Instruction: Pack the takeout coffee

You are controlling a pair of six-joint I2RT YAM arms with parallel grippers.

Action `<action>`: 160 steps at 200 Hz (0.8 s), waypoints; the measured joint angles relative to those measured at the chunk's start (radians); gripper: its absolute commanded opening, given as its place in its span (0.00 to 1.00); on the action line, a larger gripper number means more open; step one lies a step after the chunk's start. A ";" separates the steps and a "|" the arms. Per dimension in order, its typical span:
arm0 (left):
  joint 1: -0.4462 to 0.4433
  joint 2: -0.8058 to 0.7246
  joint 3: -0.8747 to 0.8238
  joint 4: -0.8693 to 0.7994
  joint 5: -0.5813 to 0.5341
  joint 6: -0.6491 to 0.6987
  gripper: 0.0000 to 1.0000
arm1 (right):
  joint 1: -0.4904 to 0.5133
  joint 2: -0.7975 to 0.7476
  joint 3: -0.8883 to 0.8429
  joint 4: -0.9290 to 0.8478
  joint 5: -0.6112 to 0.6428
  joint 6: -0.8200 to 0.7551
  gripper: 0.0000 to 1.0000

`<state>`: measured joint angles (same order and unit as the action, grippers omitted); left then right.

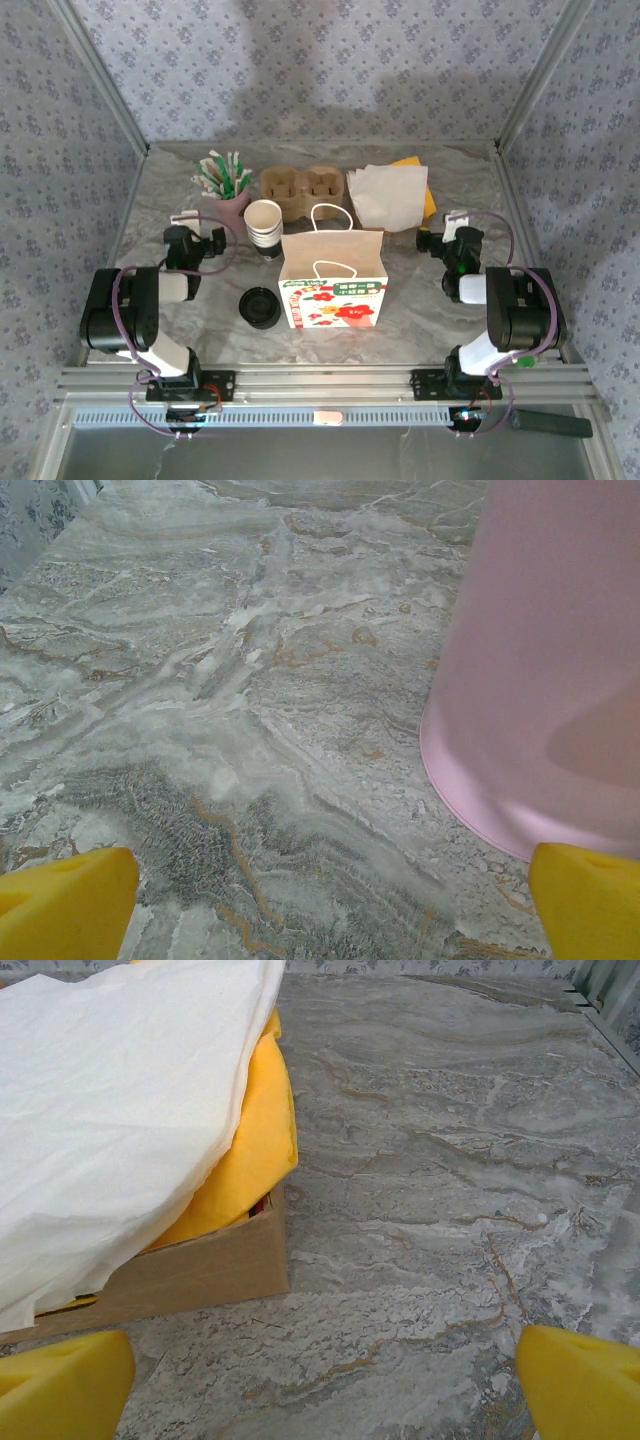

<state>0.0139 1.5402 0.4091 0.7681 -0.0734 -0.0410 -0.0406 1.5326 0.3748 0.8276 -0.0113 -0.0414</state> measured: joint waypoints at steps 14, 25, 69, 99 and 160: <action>0.000 0.000 0.000 0.000 0.000 0.000 1.00 | 0.000 0.000 0.000 0.000 0.000 0.000 1.00; 0.000 0.000 0.000 0.000 0.000 0.000 1.00 | 0.000 0.000 0.000 0.000 0.000 0.000 1.00; 0.000 0.000 0.000 0.000 0.000 0.000 1.00 | 0.000 0.000 0.000 0.000 0.000 0.000 1.00; 0.000 0.000 0.000 -0.001 -0.002 -0.001 1.00 | 0.000 0.000 0.000 0.000 0.000 0.000 1.00; 0.000 -0.188 0.077 -0.234 -0.040 -0.005 1.00 | 0.002 -0.179 0.004 -0.126 0.022 0.004 1.00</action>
<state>0.0139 1.3518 0.4858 0.5339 -0.1139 -0.0456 -0.0387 1.3540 0.3786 0.7013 0.0109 -0.0372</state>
